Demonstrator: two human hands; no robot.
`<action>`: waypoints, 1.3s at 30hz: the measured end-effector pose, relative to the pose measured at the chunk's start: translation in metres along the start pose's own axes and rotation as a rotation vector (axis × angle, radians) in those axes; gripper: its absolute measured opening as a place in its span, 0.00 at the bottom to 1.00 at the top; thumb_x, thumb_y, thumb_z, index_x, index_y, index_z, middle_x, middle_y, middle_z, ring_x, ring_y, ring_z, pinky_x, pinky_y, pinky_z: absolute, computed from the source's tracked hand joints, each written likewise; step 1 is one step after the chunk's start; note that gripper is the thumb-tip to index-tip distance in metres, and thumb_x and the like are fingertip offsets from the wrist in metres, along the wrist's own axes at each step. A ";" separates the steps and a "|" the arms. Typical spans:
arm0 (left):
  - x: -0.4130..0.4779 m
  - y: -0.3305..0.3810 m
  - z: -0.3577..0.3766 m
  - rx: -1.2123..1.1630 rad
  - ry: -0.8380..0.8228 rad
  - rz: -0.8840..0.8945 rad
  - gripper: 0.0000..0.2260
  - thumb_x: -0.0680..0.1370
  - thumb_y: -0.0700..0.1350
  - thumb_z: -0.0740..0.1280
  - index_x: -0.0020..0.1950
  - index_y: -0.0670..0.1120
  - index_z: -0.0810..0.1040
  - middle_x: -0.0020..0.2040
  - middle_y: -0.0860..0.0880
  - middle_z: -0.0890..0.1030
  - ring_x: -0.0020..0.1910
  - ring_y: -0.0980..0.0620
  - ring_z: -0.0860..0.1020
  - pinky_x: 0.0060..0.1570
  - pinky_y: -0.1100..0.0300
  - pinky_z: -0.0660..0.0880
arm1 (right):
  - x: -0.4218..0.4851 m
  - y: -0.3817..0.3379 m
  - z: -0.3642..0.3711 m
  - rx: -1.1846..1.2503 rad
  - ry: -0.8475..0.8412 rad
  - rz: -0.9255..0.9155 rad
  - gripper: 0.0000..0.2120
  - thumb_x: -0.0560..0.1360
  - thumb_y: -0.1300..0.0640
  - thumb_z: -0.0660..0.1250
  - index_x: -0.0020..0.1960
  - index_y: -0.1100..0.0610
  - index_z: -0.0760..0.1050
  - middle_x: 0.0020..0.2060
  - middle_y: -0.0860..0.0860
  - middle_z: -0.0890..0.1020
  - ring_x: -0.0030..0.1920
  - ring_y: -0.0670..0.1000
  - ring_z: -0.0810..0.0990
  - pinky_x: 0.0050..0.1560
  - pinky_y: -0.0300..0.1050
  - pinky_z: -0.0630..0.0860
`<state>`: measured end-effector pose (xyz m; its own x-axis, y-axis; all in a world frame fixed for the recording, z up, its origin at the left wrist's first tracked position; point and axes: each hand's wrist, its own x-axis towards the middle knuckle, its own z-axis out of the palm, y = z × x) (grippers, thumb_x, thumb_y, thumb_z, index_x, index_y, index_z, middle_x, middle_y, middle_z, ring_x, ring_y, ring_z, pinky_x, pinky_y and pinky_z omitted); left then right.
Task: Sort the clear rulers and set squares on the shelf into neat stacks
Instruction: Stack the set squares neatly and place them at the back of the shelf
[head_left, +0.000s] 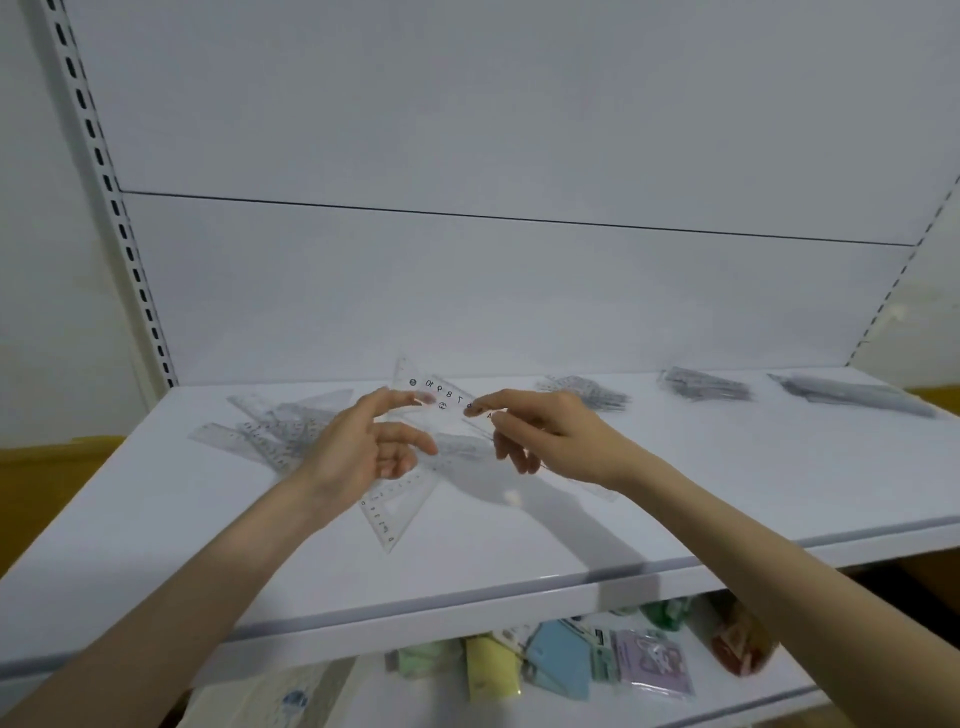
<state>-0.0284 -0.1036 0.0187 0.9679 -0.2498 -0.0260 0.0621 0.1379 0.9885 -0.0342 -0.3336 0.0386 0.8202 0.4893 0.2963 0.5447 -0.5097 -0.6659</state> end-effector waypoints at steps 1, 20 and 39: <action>0.001 -0.002 0.003 -0.011 -0.022 -0.016 0.16 0.81 0.50 0.54 0.56 0.46 0.79 0.40 0.38 0.81 0.28 0.49 0.70 0.33 0.58 0.64 | -0.004 0.003 -0.003 0.028 0.008 0.025 0.12 0.82 0.55 0.59 0.56 0.45 0.80 0.39 0.53 0.81 0.33 0.49 0.77 0.38 0.47 0.78; 0.073 -0.038 0.139 0.366 -0.107 0.193 0.24 0.70 0.32 0.73 0.62 0.50 0.73 0.43 0.48 0.79 0.37 0.51 0.74 0.35 0.63 0.71 | -0.112 0.105 -0.120 -0.284 0.250 0.454 0.24 0.70 0.63 0.69 0.66 0.55 0.75 0.42 0.45 0.81 0.37 0.44 0.74 0.40 0.29 0.70; 0.181 -0.077 0.384 0.256 -0.069 0.082 0.19 0.72 0.26 0.62 0.54 0.46 0.78 0.35 0.49 0.82 0.32 0.51 0.74 0.31 0.61 0.72 | -0.223 0.279 -0.330 -0.345 0.273 0.482 0.15 0.71 0.61 0.73 0.56 0.55 0.77 0.46 0.48 0.81 0.44 0.45 0.79 0.42 0.34 0.72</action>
<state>0.0483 -0.5276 -0.0050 0.9479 -0.3134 0.0575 -0.0880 -0.0838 0.9926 -0.0077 -0.8185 0.0131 0.9768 -0.0247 0.2129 0.0925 -0.8474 -0.5229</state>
